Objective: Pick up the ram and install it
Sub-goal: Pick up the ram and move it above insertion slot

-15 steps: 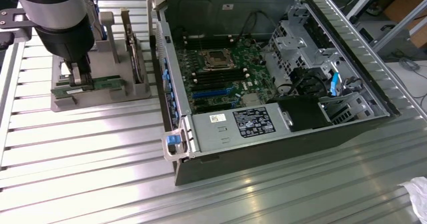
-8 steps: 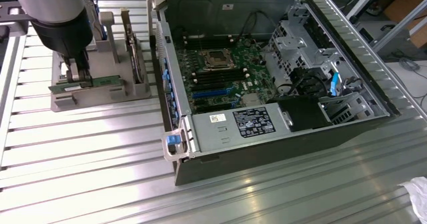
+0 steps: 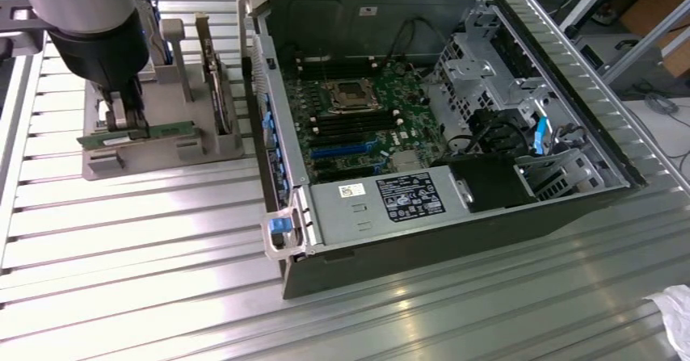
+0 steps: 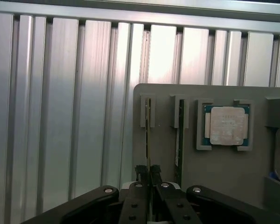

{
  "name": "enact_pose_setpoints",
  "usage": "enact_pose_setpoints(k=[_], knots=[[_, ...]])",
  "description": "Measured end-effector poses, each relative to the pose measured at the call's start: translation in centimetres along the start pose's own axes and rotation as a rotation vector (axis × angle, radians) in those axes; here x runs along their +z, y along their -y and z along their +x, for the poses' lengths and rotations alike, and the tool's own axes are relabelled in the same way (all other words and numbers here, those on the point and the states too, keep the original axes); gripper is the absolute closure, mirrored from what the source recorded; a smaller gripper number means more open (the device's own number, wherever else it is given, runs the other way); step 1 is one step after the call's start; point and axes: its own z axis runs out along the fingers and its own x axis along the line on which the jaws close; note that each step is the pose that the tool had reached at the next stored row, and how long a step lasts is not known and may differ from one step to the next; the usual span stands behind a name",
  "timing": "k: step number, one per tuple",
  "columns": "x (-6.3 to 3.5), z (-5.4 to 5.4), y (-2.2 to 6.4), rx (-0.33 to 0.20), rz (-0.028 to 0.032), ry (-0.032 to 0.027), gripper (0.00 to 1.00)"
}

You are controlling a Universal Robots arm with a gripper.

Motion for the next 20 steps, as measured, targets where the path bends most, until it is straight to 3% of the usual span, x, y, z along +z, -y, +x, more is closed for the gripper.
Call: enact_pose_setpoints(k=[20], knots=[[-1.09, 0.0, -0.04, 0.0, 0.0001, 0.0001, 0.87]])
